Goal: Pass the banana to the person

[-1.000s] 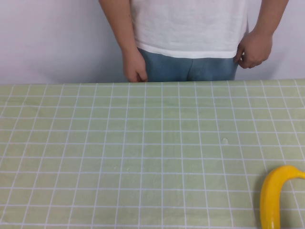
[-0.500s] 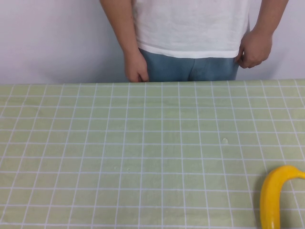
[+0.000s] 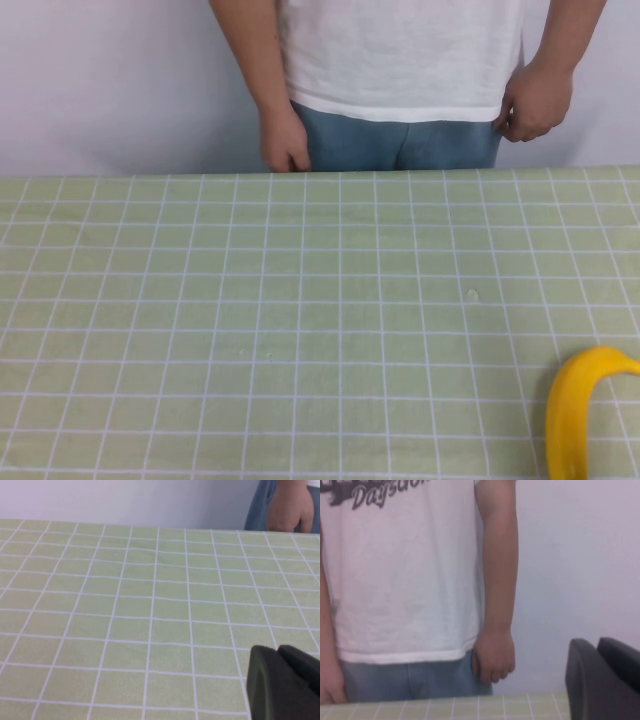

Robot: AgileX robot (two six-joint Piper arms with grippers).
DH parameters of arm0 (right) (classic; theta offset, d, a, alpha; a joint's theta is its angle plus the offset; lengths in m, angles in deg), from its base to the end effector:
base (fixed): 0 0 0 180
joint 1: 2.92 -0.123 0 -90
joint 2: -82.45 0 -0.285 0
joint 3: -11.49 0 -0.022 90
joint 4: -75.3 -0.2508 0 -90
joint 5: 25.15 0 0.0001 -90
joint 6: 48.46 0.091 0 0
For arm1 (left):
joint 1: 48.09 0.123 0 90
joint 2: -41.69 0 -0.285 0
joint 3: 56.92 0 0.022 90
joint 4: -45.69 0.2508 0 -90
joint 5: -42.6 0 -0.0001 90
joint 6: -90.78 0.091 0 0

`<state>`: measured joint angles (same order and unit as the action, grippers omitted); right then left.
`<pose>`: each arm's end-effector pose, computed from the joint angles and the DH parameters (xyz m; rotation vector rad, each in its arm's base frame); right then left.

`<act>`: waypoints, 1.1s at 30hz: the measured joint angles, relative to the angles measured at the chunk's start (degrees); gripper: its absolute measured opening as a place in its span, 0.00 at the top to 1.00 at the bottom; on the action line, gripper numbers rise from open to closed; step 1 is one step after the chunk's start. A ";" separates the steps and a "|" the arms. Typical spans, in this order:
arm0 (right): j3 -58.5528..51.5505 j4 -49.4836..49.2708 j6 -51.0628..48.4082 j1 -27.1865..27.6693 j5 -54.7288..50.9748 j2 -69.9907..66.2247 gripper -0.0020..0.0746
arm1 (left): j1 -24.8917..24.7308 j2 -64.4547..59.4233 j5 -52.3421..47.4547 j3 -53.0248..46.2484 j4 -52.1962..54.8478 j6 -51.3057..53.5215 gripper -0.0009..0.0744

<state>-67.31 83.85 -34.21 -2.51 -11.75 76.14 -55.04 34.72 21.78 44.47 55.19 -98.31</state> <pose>0.0512 0.0028 0.2259 0.0396 1.2543 0.1050 0.0530 -0.0011 0.1735 0.0682 1.8508 -0.0325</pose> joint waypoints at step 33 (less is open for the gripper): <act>42.33 -19.50 -6.86 0.00 -51.23 -40.04 0.98 | 0.00 0.00 0.00 0.00 0.00 0.00 0.99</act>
<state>-24.98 64.34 -41.06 -2.51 -62.99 36.10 -55.04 34.72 21.78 44.47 55.19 -98.31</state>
